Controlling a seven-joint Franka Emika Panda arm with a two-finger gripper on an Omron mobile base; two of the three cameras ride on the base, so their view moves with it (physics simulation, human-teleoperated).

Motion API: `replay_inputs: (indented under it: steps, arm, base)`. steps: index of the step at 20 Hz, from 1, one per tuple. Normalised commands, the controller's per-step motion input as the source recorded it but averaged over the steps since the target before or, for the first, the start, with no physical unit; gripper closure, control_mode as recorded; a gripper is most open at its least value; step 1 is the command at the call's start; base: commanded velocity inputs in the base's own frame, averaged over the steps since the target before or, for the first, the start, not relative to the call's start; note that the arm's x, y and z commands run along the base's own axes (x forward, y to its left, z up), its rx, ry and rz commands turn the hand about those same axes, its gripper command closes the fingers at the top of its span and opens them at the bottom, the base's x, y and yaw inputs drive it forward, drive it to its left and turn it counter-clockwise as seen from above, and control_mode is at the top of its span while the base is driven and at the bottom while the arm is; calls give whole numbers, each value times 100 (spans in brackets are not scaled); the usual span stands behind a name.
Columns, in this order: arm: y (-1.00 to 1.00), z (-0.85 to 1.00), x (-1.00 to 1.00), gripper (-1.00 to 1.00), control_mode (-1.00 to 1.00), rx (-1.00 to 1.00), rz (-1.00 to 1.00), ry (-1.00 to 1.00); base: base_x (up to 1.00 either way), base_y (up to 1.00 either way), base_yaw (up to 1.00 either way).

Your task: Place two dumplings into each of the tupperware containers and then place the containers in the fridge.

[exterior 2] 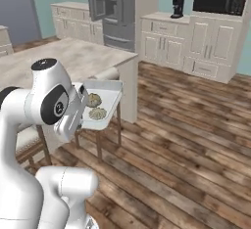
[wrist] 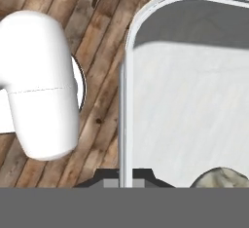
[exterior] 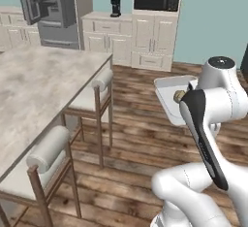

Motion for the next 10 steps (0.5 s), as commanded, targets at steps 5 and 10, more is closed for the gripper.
replay_inputs:
  steps: [5, 10]
  arm:
    - [0, 0, 0, 100, 100, 0, 0, 0]
    - [0, 0, 0, 100, 100, 0, 0, 0]
  base:
    - [34, -6, -39]
    - [37, -23, -31]
